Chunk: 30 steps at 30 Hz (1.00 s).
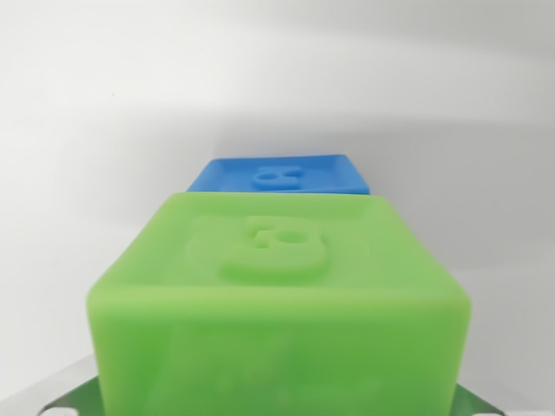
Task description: Stack cube
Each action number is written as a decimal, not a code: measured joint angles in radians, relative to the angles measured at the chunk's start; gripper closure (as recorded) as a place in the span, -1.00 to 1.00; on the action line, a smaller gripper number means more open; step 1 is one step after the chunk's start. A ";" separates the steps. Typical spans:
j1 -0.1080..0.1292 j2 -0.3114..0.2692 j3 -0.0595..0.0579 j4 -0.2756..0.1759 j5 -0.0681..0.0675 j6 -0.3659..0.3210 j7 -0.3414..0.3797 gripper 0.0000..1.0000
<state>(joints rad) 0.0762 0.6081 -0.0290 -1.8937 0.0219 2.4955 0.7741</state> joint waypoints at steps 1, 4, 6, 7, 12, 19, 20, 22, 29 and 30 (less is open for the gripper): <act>0.000 0.002 0.000 0.000 0.000 0.002 0.000 1.00; 0.000 0.009 0.000 0.002 0.000 0.007 0.000 1.00; 0.000 0.012 0.000 0.003 0.000 0.009 0.000 1.00; 0.000 0.014 0.000 0.004 0.000 0.011 0.000 1.00; 0.000 0.019 0.001 0.004 0.000 0.016 0.000 1.00; 0.000 0.020 0.001 0.005 0.000 0.017 0.000 -1.00; -0.001 0.020 0.001 0.005 0.000 0.017 0.000 -1.00; -0.001 0.020 0.001 0.005 0.000 0.018 0.000 -1.00; -0.001 0.020 0.001 0.005 0.000 0.018 0.000 -1.00; -0.001 0.020 0.001 0.005 0.000 0.018 0.000 -1.00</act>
<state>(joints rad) 0.0756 0.6286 -0.0284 -1.8886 0.0223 2.5131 0.7739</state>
